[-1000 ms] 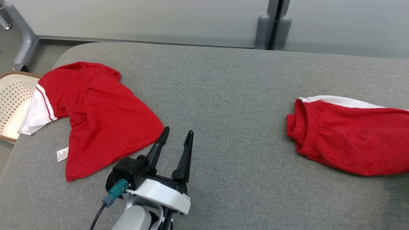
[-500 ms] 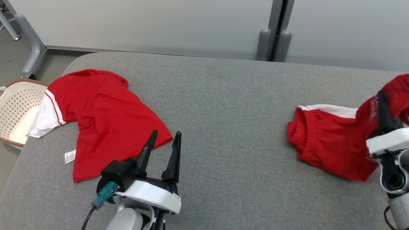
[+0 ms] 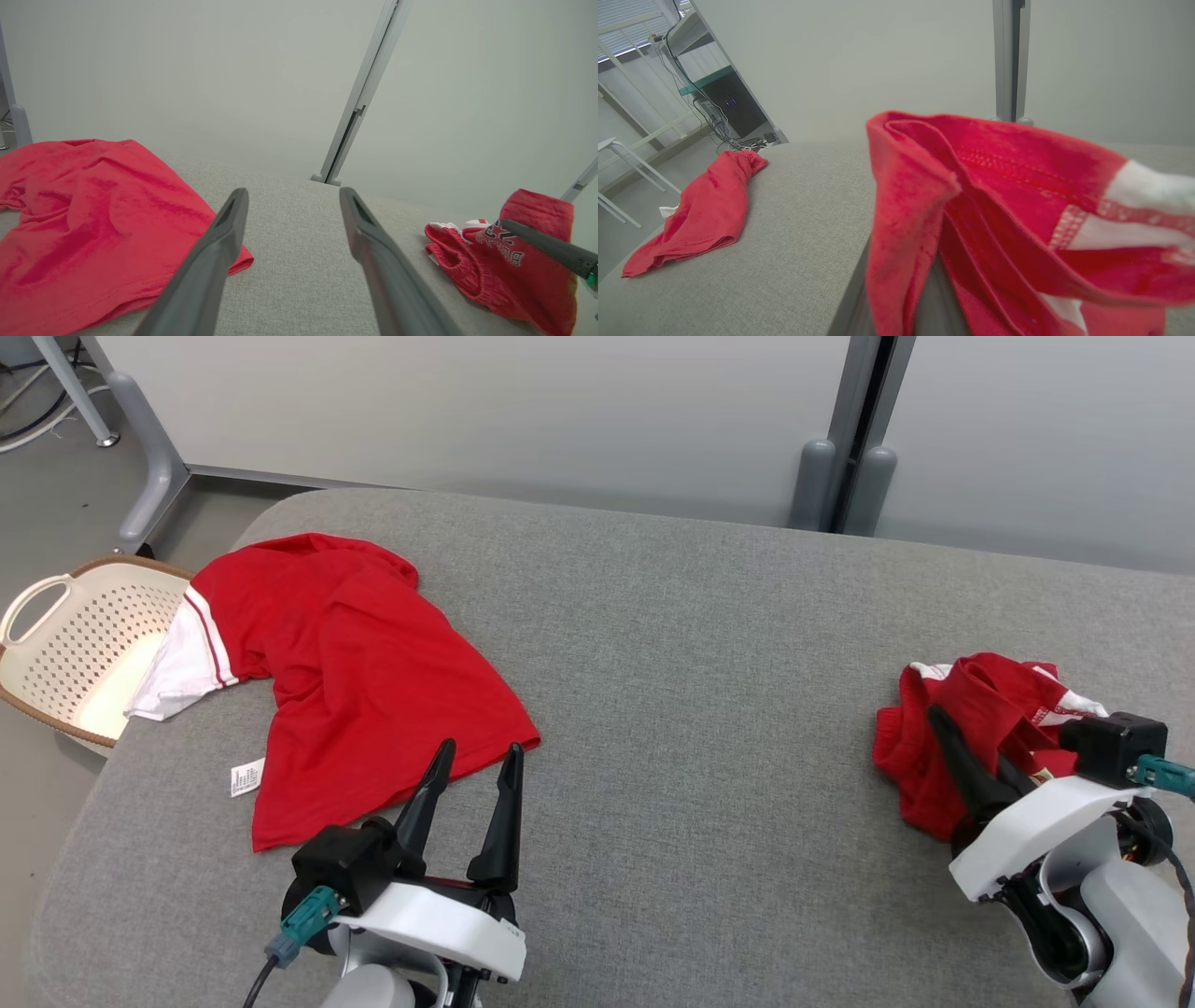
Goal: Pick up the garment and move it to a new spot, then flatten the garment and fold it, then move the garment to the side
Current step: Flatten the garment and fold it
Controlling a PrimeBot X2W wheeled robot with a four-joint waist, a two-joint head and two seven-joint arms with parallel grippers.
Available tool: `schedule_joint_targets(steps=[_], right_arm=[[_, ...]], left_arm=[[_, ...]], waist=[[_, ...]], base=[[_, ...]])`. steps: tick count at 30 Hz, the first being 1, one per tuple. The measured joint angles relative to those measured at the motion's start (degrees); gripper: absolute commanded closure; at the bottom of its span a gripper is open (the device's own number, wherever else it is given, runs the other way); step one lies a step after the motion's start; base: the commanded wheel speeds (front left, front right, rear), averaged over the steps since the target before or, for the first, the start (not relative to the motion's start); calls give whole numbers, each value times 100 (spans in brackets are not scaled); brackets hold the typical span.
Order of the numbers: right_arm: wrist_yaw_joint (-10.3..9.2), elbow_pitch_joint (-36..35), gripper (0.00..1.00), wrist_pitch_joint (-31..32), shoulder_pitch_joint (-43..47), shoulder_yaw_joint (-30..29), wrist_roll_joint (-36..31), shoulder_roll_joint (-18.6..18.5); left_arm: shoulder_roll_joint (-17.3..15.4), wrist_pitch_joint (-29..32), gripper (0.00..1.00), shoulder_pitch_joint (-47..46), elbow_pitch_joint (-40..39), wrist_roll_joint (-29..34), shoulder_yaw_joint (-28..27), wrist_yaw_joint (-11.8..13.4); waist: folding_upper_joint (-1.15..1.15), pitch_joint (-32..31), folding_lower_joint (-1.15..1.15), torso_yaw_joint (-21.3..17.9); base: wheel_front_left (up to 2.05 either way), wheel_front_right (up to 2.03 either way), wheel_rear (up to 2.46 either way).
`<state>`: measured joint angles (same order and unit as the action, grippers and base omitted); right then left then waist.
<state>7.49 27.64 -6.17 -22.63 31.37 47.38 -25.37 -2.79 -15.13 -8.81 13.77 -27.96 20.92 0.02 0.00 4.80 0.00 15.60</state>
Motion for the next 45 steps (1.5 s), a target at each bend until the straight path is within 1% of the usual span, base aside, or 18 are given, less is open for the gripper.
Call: schedule_joint_targets(steps=[3,4,5,6,13,20,23,26,31,36,39,41,42,45], right_arm=[[0,152,100,-105,-72,207,46,22],[0,205,93,-155,-105,258,57,37],[0,281,44,-185,-140,309,58,53],[0,353,0,-243,-171,359,54,76],[0,811,0,-500,-349,635,79,343],[0,1240,0,-676,-446,821,111,643],[0,1450,0,-669,-448,838,87,758],[0,1480,0,-625,-443,875,96,859],[0,1333,0,-610,-374,943,94,966],[0,884,0,-609,-194,977,140,1000],[0,494,0,-621,-96,895,144,907],[0,243,0,-670,-33,759,118,779],[0,243,0,-670,-33,759,118,779],[0,-18,0,-747,66,434,-138,555]], left_arm=[[0,0,0,10,-8,-30,27,1],[2,0,0,10,-13,-34,41,3],[1,0,0,10,-18,-40,54,4],[0,0,0,10,-20,-41,60,5],[1,0,0,-10,-34,-77,107,51],[2,0,0,-21,11,-81,115,55],[1,0,0,-21,23,-65,69,55],[2,0,0,-21,43,-31,36,47],[2,0,0,2,67,1,-45,12],[0,0,0,38,79,27,-111,3],[0,0,0,42,66,64,-137,-13],[1,0,0,49,37,73,-159,-21],[1,0,0,49,37,73,-159,-21],[1,0,0,69,-31,82,-218,-23]], waist=[[0,28,0,20],[0,42,0,22],[0,58,0,25],[0,76,0,27],[0,177,0,0],[0,160,0,-133],[0,114,0,-217],[0,55,0,-308],[0,-86,0,-492],[0,-246,0,-693],[0,-318,0,-828],[0,-359,0,-919],[0,-359,0,-919],[0,-410,0,-1061]], base=[[0,0,0],[0,0,0],[0,0,0],[0,0,0],[0,0,0],[0,0,0],[0,0,0],[0,0,0],[0,0,0],[0,0,0],[0,0,0],[0,0,0],[0,0,0],[0,0,0]])
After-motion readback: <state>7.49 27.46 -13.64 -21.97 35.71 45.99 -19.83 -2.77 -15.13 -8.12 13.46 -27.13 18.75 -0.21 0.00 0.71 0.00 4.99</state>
